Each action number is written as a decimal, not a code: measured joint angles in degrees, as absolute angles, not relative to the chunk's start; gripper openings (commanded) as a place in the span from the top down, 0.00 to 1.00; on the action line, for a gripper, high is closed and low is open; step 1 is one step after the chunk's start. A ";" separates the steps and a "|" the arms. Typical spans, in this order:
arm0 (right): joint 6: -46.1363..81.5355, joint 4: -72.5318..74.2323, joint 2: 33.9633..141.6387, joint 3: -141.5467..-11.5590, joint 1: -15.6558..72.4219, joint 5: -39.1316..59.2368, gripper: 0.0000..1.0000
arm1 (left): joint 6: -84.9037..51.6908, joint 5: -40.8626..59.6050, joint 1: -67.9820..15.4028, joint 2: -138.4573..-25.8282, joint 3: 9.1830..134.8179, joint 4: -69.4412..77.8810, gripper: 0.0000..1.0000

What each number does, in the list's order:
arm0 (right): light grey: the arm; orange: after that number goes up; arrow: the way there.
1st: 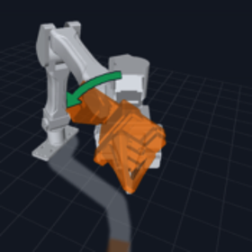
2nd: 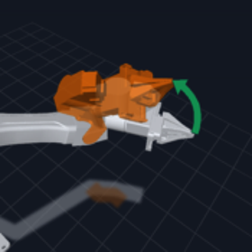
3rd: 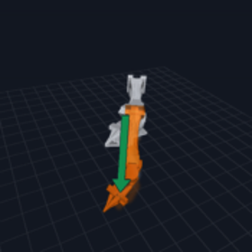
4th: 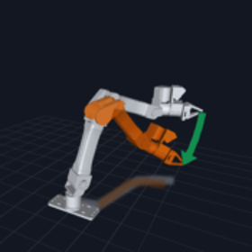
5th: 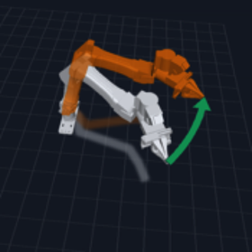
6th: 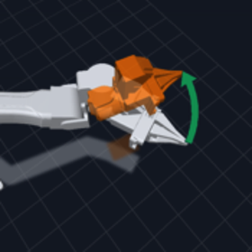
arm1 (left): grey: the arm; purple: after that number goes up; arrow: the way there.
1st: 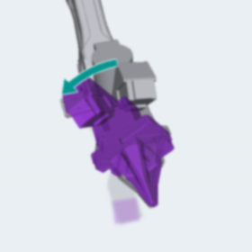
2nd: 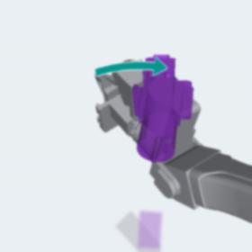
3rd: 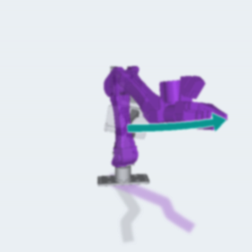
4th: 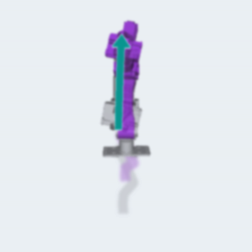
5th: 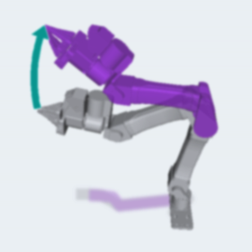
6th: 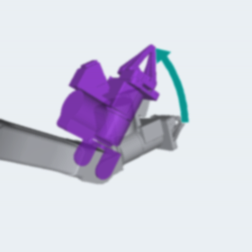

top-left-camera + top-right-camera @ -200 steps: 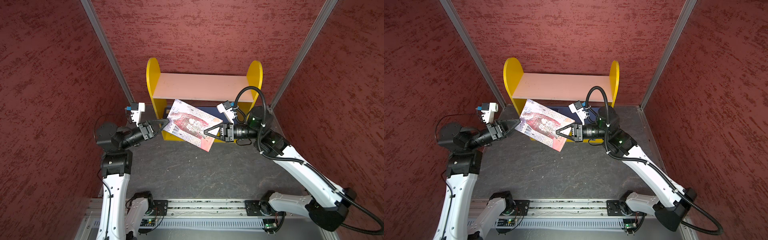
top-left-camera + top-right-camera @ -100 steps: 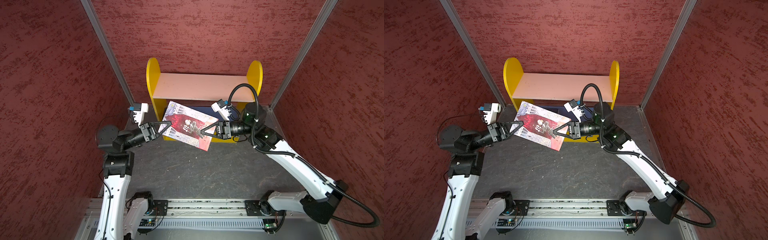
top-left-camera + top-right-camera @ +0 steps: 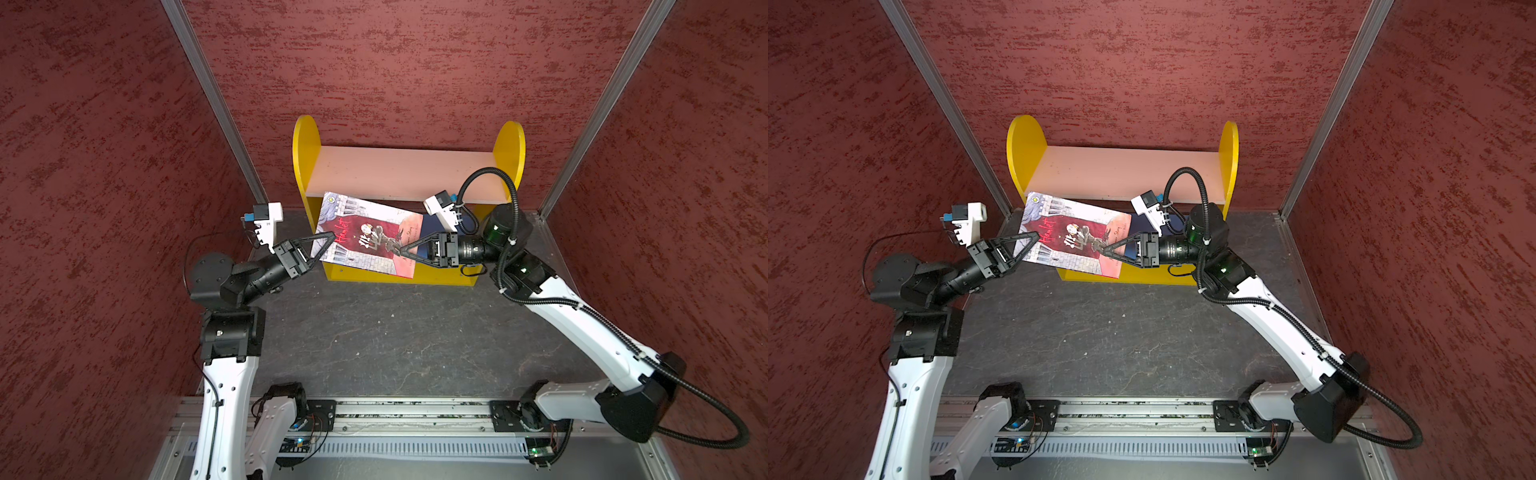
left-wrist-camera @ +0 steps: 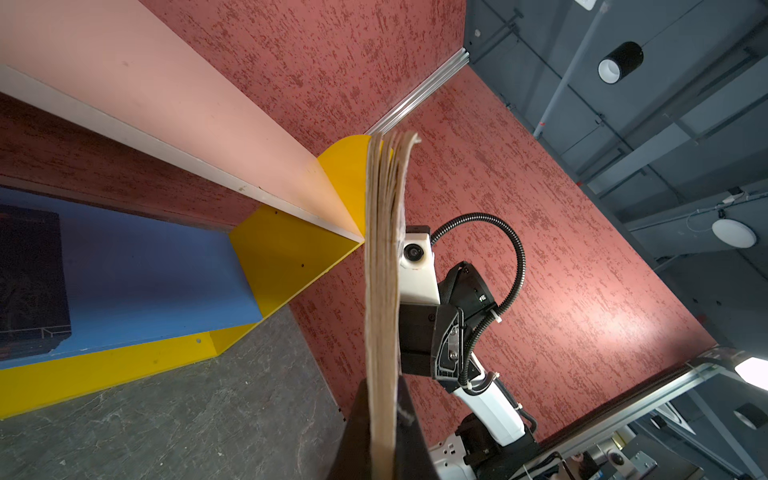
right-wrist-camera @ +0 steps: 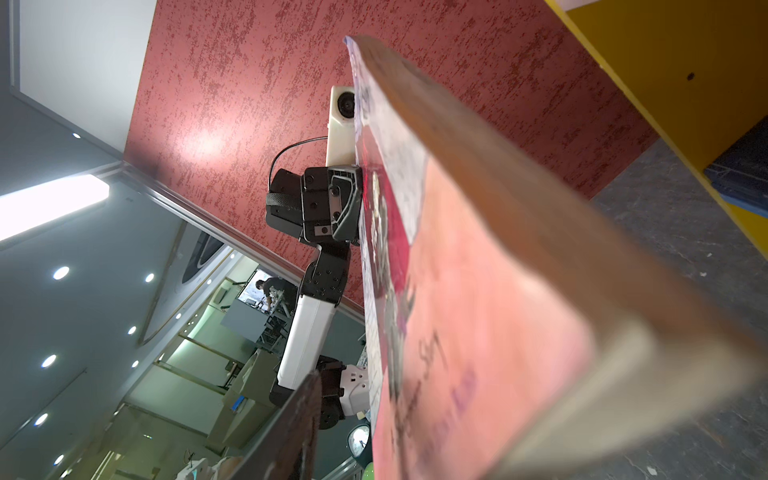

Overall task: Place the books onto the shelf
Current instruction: 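Carry the Hamlet book onto the pink shelf with the right gripper while the left releases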

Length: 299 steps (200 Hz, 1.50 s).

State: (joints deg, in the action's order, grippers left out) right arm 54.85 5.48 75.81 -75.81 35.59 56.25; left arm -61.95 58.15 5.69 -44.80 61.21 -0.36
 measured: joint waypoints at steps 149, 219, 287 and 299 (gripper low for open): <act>60.73 11.97 82.24 -81.54 35.31 53.15 1.00 | -56.07 48.42 6.46 -46.22 63.53 -9.91 0.28; 54.96 -0.54 88.90 -97.32 33.12 52.86 1.00 | -46.26 39.92 9.06 -41.54 66.67 -21.47 0.18; 48.23 -19.29 100.99 -117.51 30.35 52.01 1.00 | -45.34 40.38 9.28 -40.14 65.19 -22.72 0.19; 46.72 -22.96 103.61 -121.99 30.33 51.31 1.00 | -45.58 40.60 9.28 -40.21 64.62 -22.65 0.19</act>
State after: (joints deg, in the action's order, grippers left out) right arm 46.72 -22.96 103.61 -121.99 30.33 51.31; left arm -45.58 40.60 9.28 -40.21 64.62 -22.65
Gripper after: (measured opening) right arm 0.075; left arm 0.814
